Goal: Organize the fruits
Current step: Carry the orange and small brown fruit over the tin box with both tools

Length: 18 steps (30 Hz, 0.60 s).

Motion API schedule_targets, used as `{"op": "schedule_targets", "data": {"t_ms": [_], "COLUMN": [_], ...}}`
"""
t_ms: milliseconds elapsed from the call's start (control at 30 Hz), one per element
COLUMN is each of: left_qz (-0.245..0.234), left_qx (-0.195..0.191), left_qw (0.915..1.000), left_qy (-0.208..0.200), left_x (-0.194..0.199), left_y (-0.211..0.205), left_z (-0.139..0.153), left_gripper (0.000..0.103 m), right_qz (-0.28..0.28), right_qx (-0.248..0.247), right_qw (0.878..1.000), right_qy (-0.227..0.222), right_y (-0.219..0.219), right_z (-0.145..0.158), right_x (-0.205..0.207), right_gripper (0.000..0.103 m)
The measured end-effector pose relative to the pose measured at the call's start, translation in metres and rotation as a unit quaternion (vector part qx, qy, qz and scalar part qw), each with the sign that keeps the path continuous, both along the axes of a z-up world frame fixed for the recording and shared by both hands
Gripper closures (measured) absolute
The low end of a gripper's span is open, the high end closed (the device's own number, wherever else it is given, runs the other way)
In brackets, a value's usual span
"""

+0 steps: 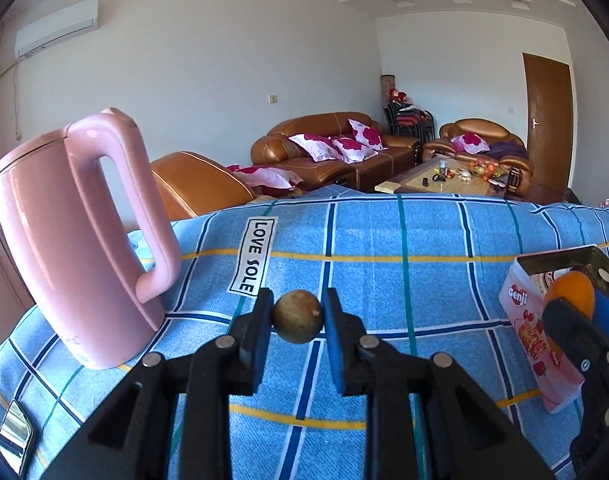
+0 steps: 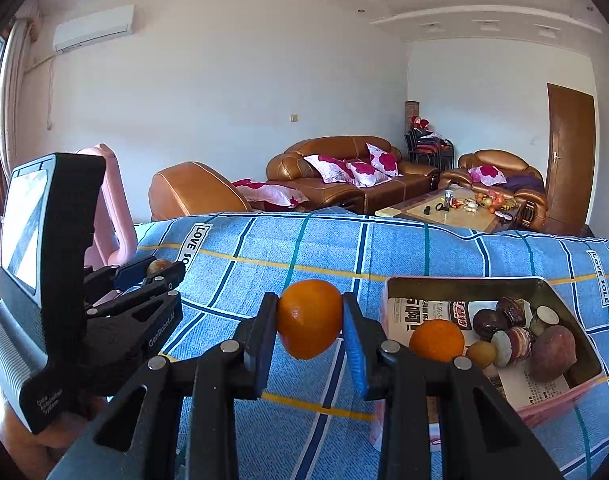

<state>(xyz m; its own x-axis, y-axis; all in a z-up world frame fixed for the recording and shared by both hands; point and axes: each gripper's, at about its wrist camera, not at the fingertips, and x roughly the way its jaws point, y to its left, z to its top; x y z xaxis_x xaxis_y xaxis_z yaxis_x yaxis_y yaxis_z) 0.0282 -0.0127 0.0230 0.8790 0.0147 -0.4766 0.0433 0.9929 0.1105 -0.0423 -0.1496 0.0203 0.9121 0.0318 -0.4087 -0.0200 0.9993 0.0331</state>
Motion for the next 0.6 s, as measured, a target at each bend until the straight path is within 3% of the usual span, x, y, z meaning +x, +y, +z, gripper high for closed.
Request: {"op": "schedule_targets", "data": {"t_ms": [600], "left_qz": [0.009], "left_qx": [-0.014], "left_qw": [0.9997], "left_qy": [-0.015], "left_x": [-0.034], "left_y": [-0.004], "left_z": [0.001], "left_gripper": [0.077], "right_qz": [-0.013], "right_qx": [-0.019], "right_qw": [1.000], "right_qy": [-0.011], "right_y": [0.000], "right_z": [0.002], "right_x": [-0.022], "right_gripper": [0.069]}}
